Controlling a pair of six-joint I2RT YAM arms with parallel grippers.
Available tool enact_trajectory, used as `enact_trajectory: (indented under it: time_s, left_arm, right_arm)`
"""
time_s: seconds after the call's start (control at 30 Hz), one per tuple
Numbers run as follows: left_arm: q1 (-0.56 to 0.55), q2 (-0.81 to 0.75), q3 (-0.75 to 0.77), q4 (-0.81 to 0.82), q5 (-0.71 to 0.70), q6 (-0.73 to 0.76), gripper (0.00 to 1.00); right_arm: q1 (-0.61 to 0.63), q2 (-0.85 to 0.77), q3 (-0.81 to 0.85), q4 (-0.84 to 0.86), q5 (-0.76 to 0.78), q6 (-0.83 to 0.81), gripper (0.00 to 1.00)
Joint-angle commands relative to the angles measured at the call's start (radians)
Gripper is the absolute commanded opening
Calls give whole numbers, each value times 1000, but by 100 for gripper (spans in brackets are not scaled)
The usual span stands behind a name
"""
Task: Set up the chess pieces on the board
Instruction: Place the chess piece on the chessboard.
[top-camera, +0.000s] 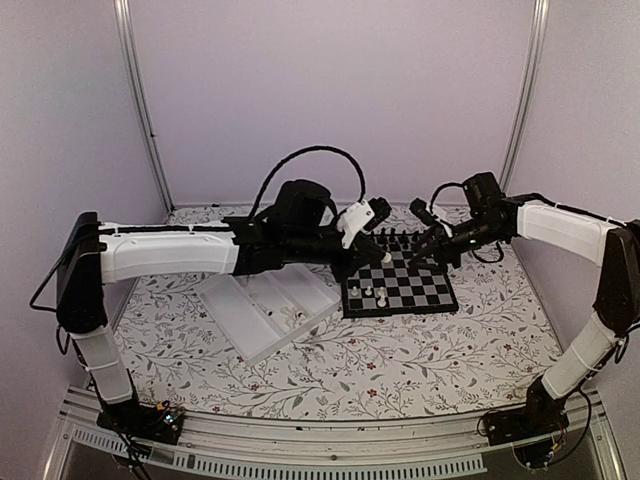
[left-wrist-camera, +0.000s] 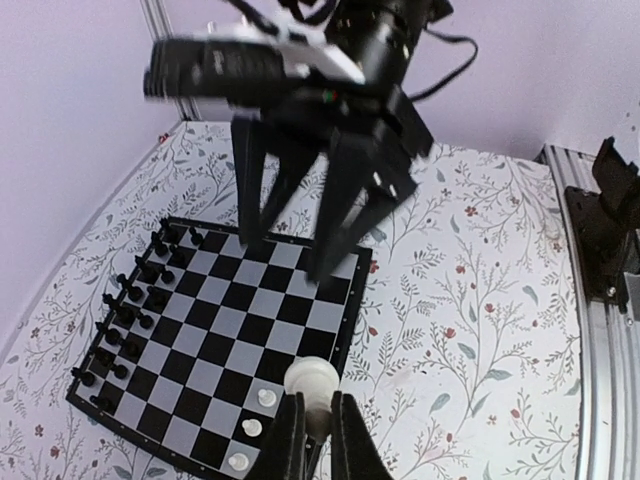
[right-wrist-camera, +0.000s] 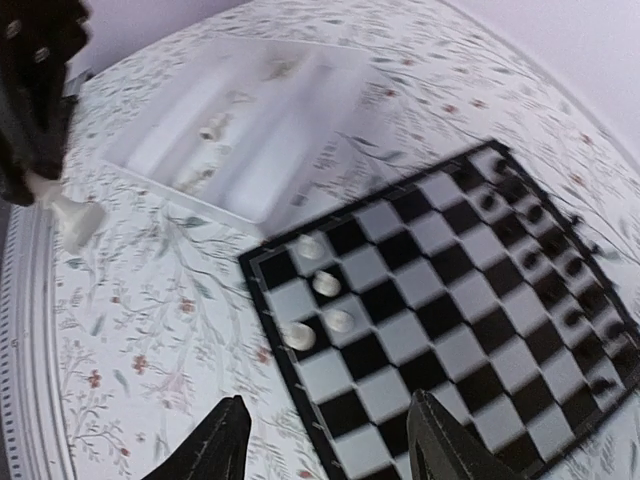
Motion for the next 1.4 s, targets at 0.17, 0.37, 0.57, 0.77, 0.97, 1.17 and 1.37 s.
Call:
enact_trajectory:
  time_s: [0.17,0.37,0.57,0.77,0.97,1.17,1.37]
  left_arm:
    - [-13,269,306,-269,17,31,3]
    - [-26,404,455,-336,45,39,3]
    - [-51,500,569,-370,37,37,4]
    - [-59,581,645,-393,-7,20,4]
    - [-61,650,709,-401,-33,2,4]
    - [-61,693,758,-393,-47,-8,4]
    - [-60,734,800,-390,-62,-11,4]
  right_arm:
    - [-249,-93,-32,132,333,108,58]
    - [-248,-90,-35,138,348,113,58]
    - [-248,-73,-37,140,372,117,58]
    - [-249,-59,-35,135,374,121,59]
    - [-249,-61,-38,135,369,121,59]
    - [-248,-50,-36,128,361,118,59]
    - [-248,-47,-37,126,359,115,59]
